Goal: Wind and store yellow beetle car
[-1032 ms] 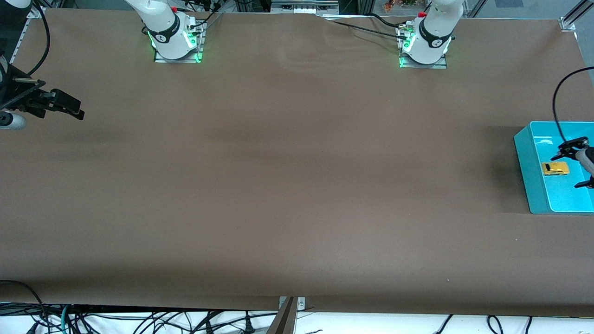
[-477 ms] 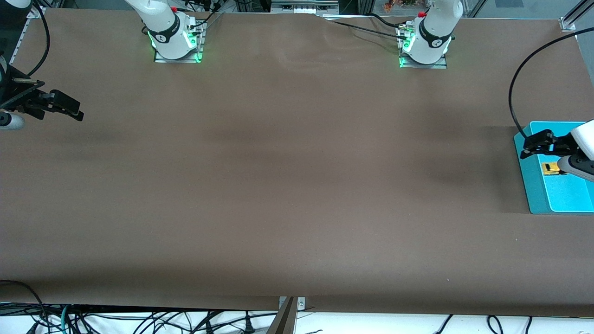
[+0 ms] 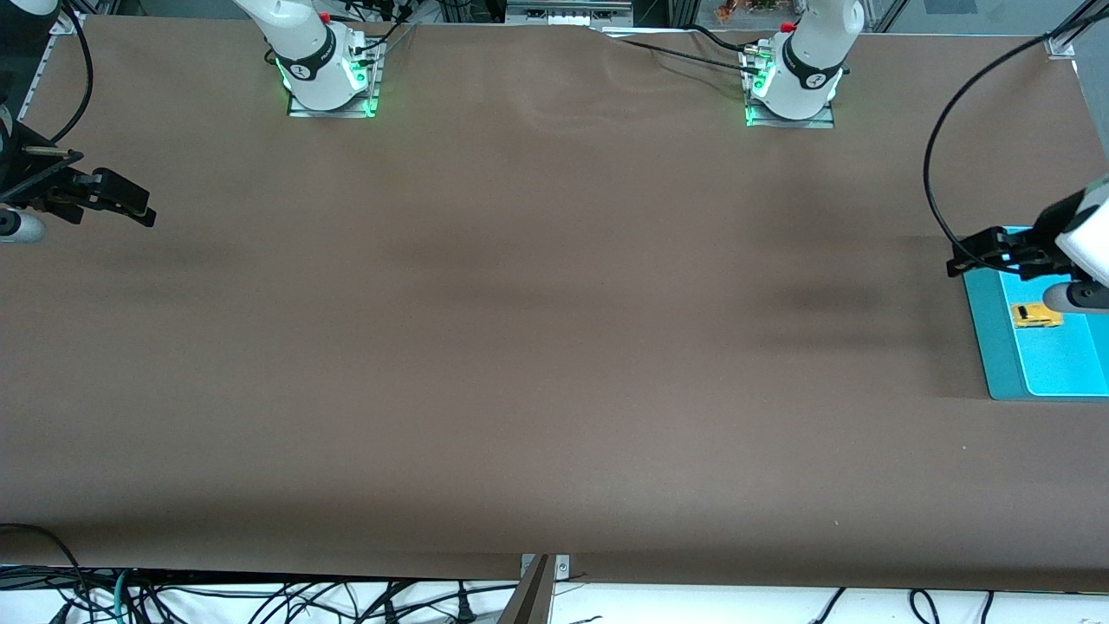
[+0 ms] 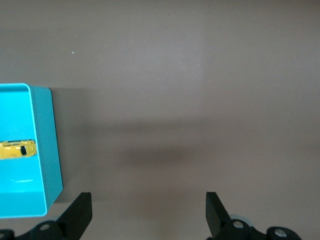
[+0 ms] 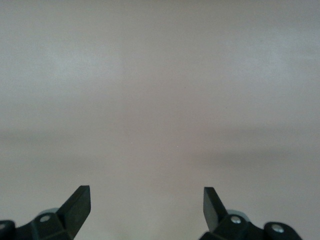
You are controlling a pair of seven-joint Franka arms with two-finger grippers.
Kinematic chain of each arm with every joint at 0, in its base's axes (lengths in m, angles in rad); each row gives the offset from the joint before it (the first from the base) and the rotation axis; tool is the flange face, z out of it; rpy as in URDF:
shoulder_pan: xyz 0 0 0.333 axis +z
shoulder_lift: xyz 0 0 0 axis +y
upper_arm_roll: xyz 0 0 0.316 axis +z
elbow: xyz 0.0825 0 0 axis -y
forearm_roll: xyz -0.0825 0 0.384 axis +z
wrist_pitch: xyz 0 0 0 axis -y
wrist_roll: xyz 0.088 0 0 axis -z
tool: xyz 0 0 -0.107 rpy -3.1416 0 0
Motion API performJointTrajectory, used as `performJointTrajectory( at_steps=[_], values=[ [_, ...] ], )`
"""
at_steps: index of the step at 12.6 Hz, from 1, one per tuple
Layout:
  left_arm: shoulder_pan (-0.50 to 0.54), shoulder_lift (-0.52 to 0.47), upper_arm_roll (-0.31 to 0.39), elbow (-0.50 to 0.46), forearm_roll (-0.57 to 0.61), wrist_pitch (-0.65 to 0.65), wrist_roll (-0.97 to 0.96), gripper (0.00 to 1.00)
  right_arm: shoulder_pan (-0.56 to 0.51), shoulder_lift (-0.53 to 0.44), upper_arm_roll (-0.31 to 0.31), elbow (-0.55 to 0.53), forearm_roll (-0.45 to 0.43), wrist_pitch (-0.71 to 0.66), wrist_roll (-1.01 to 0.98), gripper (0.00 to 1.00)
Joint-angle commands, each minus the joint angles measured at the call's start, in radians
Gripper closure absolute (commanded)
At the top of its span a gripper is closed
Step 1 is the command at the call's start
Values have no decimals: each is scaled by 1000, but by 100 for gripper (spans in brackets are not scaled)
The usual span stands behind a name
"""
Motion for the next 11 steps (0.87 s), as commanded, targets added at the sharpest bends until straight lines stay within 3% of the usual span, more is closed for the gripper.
performJointTrajectory(
  at_steps=[1,4,6,11],
  values=[
    [-124,-12,137,-17,-69,-19,4,0,-8,8,6,10,11,3,7,0],
    [-166,-17,182,-33,-100,-16,64,0,-5,8,6,9,9,3,7,0],
    [-252,-18,275,-34,-103,-16,68,0,-4,8,7,9,9,2,7,0],
    [-247,-23,288,-65,-105,-10,70,0,-4,8,7,10,11,2,6,0]
  ],
)
